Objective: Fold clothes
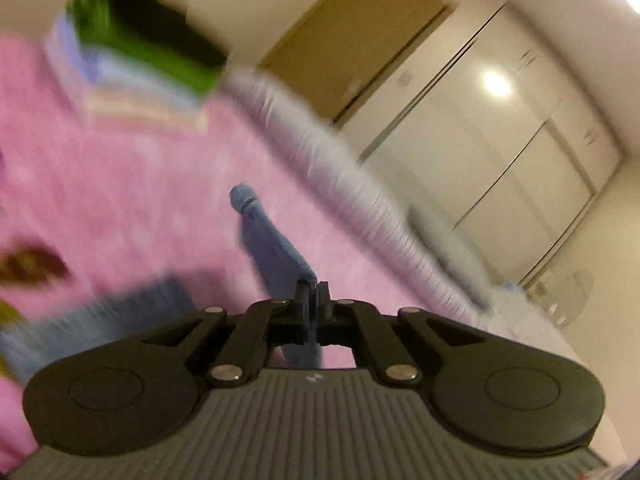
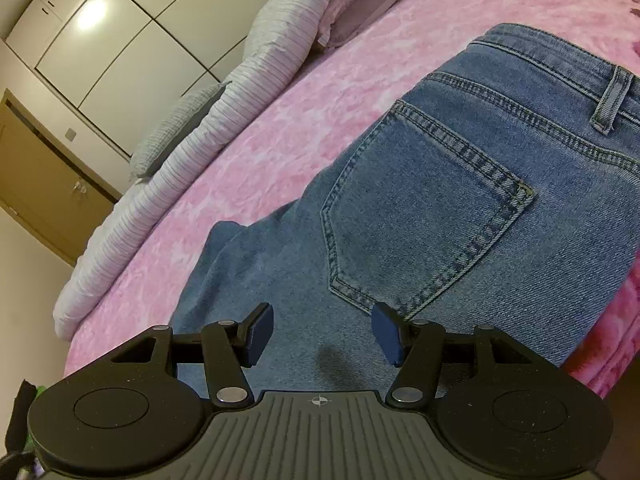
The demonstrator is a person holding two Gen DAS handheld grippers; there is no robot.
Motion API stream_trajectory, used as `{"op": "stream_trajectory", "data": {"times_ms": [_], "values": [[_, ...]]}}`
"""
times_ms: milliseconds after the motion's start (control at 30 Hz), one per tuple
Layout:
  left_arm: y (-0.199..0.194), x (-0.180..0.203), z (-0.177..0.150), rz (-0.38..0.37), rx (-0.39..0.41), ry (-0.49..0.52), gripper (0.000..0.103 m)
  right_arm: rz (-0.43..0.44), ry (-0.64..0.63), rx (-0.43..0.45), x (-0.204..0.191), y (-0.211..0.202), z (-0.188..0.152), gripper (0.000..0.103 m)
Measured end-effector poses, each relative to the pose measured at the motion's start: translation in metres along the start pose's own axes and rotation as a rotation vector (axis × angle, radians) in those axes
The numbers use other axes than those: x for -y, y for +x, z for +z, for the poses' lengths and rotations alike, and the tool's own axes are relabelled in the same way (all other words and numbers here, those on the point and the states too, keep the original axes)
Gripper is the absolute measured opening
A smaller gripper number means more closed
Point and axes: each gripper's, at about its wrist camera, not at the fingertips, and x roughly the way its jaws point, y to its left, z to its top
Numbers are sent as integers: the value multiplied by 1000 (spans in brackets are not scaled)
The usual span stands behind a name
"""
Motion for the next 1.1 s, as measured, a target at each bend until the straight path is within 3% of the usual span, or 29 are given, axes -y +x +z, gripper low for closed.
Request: {"op": "stream_trajectory", "data": {"times_ms": [100, 200, 267, 367, 433, 533, 667, 733, 933, 1100], "values": [[-26, -36, -17, 90, -43, -8, 0, -6, -7, 3, -1, -1, -2, 59], [-29, -78, -46, 179, -139, -99, 0, -23, -22, 1, -4, 1, -3, 59], [-33, -91, -54, 169, -133, -156, 0, -34, -36, -10, -7, 0, -3, 59], [-31, -86, -48, 160, -123, -108, 0, -24, -83, -21, -13, -9, -5, 59], [-26, -84, -43, 155, -144, -95, 1, 27, -169, -29, -23, -18, -14, 59], [-26, -86, -42, 166, -167, -83, 4, 94, -472, -60, -57, -30, -51, 59], [-29, -86, -45, 168, -162, -88, 5, 118, -1091, -36, -115, -37, -143, 58], [-28, -85, -45, 168, -165, -93, 5, 151, -1327, -8, -134, -35, -182, 58], [-30, -87, -41, 151, -187, -77, 5, 148, -1685, 41, -150, -19, -238, 52], [-26, -90, -40, 137, -194, -58, 4, 103, -1819, 63, -146, -7, -251, 51]]}}
